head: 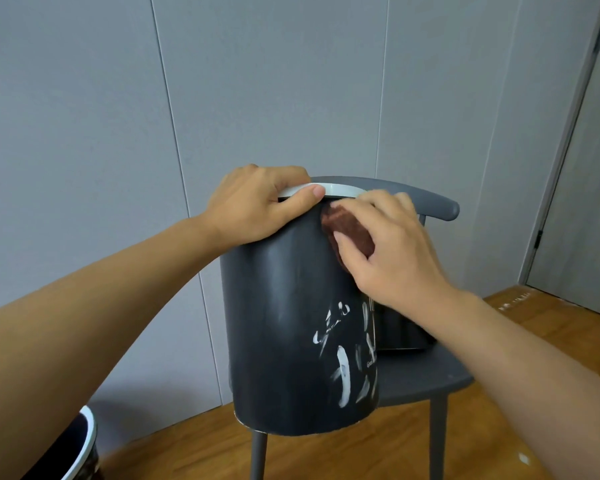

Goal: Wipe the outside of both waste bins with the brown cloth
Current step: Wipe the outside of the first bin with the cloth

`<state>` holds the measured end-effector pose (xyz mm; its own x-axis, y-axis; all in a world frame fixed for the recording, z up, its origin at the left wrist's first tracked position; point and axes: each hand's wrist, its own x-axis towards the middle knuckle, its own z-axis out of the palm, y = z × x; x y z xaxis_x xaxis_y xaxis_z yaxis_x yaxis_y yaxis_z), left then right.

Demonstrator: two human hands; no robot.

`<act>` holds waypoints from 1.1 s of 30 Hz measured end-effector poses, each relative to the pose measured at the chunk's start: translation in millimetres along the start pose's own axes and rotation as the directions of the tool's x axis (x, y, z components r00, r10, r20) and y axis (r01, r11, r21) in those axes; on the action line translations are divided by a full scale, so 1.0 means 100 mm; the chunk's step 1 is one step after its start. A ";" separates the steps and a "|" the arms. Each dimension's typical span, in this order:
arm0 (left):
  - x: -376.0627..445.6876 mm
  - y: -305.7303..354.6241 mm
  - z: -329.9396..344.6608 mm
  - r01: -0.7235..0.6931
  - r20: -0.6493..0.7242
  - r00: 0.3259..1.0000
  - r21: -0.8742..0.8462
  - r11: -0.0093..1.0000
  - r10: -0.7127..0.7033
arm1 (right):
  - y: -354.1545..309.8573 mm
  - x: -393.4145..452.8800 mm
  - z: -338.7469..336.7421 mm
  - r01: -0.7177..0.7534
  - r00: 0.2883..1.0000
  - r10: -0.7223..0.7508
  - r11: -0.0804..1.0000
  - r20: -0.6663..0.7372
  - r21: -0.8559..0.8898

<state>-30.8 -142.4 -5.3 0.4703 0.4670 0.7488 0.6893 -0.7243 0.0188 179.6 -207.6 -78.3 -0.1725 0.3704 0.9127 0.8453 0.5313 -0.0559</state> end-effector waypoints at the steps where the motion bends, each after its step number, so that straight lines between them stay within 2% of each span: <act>1: 0.00 0.00 0.00 -0.003 -0.004 1.000 -0.006 1.000 0.003 | -0.01 0.03 0.02 -0.033 0.999 0.033 0.999 -0.007 0.005; 4: 0.00 -0.02 0.00 0.010 -0.004 1.000 -0.007 1.000 -0.010 | -0.13 -0.13 0.02 0.007 1.000 -0.007 1.000 -0.004 -0.004; 7: 0.00 -0.04 0.01 0.013 -0.006 1.000 -0.016 1.000 -0.013 | -0.29 -0.48 -0.05 0.228 0.956 -0.229 0.973 0.181 0.027; 9: 0.00 -0.04 0.02 0.005 -0.009 1.000 -0.016 1.000 -0.005 | -0.27 -0.55 -0.09 0.317 0.913 -0.313 0.948 0.260 0.029; 11: 0.00 -0.04 0.02 0.013 -0.010 1.000 -0.009 1.000 -0.013 | -0.22 -0.42 -0.09 0.270 0.939 -0.268 0.963 0.214 0.020; 14: 0.00 -0.02 0.02 0.006 -0.014 1.000 -0.010 1.000 -0.006 | -0.15 -0.10 -0.04 0.043 0.998 -0.044 0.999 0.042 0.012; 16: 0.01 -0.02 0.01 0.001 -0.008 1.000 -0.015 1.000 -0.001 | -0.15 -0.02 -0.01 -0.045 0.999 0.045 0.999 0.017 -0.007; 19: 0.01 -0.07 0.01 0.026 0.001 1.000 -0.023 0.999 -0.026 | -0.25 -0.31 -0.03 0.079 0.991 -0.077 0.997 0.106 -0.018; 22: 0.01 -0.11 0.02 0.054 0.011 0.998 -0.023 0.998 -0.054 | -0.42 -0.81 -0.10 0.236 0.920 -0.245 0.969 0.306 0.068; 25: 0.02 -0.07 0.01 0.040 0.016 0.999 -0.023 0.999 -0.040 | -0.40 -0.89 -0.15 0.281 0.882 -0.293 0.956 0.368 0.085; 27: 0.03 -0.05 0.01 0.031 0.012 0.999 -0.024 0.999 -0.031 | -0.33 -0.72 -0.13 0.204 0.933 -0.208 0.978 0.294 0.045; 29: 0.03 -0.03 0.01 0.023 0.012 1.000 -0.026 0.999 -0.022 | -0.24 -0.52 -0.10 0.006 0.988 -0.009 1.000 0.153 0.019; 31: 0.03 -0.03 0.01 0.029 0.023 0.999 -0.017 0.999 -0.029 | -0.22 -0.45 -0.03 -0.164 0.985 0.162 0.986 0.061 0.028; 33: 0.04 -0.05 0.01 0.047 0.032 0.998 -0.015 0.999 -0.047 | -0.28 -0.57 -0.01 -0.130 0.989 0.128 0.991 0.070 0.029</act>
<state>-31.8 -136.2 -3.2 0.4550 0.5161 0.7257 0.7021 -0.7092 0.0642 166.5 -243.9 -128.9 -0.0975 0.4877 0.8675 0.8458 0.5000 -0.1860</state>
